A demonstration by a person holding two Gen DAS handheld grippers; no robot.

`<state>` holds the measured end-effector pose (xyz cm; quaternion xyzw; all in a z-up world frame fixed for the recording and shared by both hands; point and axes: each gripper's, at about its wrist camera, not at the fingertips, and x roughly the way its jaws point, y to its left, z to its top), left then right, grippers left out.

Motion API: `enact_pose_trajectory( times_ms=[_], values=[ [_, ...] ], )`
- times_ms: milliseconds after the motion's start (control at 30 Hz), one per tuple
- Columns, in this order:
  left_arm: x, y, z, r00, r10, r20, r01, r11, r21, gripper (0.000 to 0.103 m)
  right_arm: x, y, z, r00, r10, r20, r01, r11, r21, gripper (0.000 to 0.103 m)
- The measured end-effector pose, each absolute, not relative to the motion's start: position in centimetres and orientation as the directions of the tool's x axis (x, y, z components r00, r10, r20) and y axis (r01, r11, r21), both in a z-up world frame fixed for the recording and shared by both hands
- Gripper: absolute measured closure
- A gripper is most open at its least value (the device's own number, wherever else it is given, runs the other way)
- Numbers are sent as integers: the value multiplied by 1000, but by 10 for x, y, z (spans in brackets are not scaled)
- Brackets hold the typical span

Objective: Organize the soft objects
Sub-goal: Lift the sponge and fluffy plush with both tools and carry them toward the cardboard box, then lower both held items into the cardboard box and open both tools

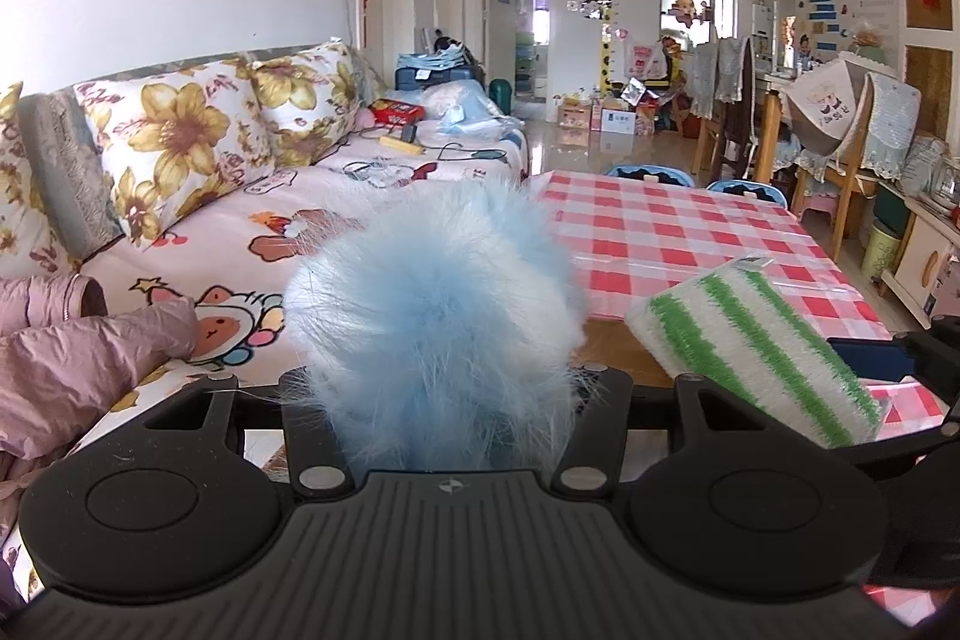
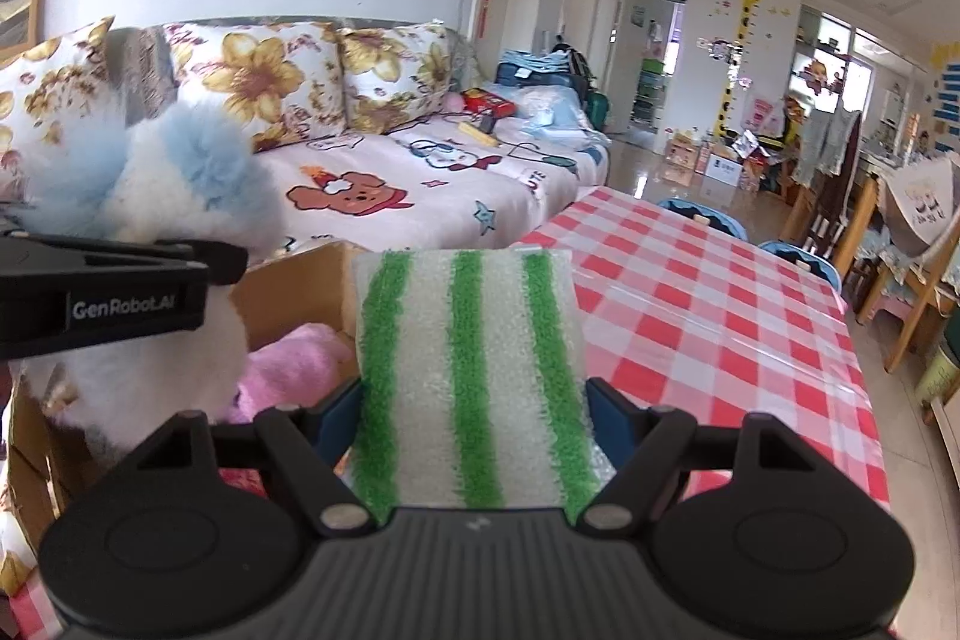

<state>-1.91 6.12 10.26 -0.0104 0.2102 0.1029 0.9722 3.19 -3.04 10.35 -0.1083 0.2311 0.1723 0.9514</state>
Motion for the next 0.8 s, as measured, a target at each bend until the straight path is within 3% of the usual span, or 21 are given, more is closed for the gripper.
enact_pose_trajectory(
  times_ms=[600, 800],
  values=[
    [-31, 66, 105, 859, 233, -455, -264, 964, -4, 36, 35, 18, 91, 790, 306, -531, -464, 865, -192, 23],
    [-31, 67, 106, 851, 241, -467, -276, 961, -7, 31, 29, 33, 86, 771, 313, -554, -510, 824, -244, 16]
  ],
)
